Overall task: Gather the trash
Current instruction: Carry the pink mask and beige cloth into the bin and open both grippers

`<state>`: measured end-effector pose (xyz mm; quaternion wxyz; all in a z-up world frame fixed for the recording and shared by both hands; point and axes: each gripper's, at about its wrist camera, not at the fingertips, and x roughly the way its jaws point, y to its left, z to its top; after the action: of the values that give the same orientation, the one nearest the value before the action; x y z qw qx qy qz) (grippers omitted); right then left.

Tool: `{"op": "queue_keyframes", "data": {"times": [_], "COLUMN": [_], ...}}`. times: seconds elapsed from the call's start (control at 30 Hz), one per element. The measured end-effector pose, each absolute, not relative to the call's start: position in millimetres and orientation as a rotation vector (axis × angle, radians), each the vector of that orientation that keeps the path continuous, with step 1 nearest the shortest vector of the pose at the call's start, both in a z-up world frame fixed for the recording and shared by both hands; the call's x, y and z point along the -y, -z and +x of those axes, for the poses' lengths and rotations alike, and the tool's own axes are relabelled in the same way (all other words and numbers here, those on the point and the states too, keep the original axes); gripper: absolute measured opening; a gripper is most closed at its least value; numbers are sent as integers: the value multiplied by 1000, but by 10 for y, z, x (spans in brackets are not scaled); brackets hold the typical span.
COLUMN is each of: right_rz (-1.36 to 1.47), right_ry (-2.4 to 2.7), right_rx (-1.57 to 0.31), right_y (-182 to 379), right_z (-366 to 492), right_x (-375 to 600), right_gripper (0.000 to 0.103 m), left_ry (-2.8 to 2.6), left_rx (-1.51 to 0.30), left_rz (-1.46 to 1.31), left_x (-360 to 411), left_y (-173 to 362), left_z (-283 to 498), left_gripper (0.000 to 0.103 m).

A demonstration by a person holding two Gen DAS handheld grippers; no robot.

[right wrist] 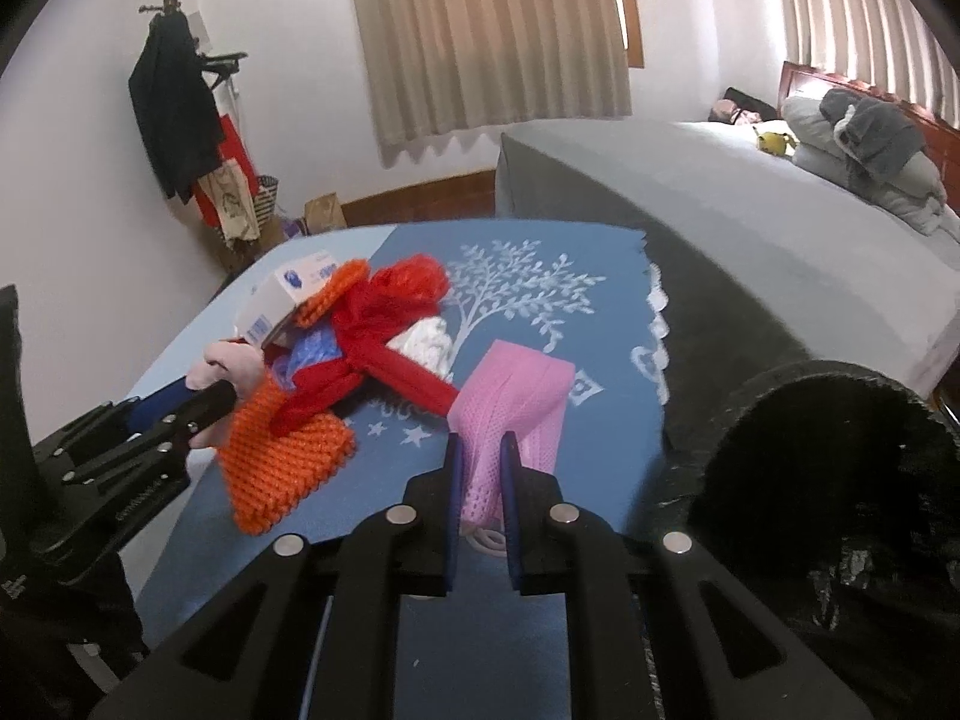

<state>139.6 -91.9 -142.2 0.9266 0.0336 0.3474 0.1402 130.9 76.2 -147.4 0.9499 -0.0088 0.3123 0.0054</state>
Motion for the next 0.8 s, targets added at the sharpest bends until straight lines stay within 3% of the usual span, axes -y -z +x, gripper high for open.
{"op": "queue_keyframes", "data": {"times": [0.8], "right_rz": [149], "right_ry": [33], "right_rx": [-620], "right_y": [1087], "right_z": [864], "right_x": [2350], "right_gripper": [12], "left_ry": [329], "left_rx": [-594], "left_rz": [20], "left_x": [770], "left_y": [1174], "left_z": [1271], "left_gripper": [32]}}
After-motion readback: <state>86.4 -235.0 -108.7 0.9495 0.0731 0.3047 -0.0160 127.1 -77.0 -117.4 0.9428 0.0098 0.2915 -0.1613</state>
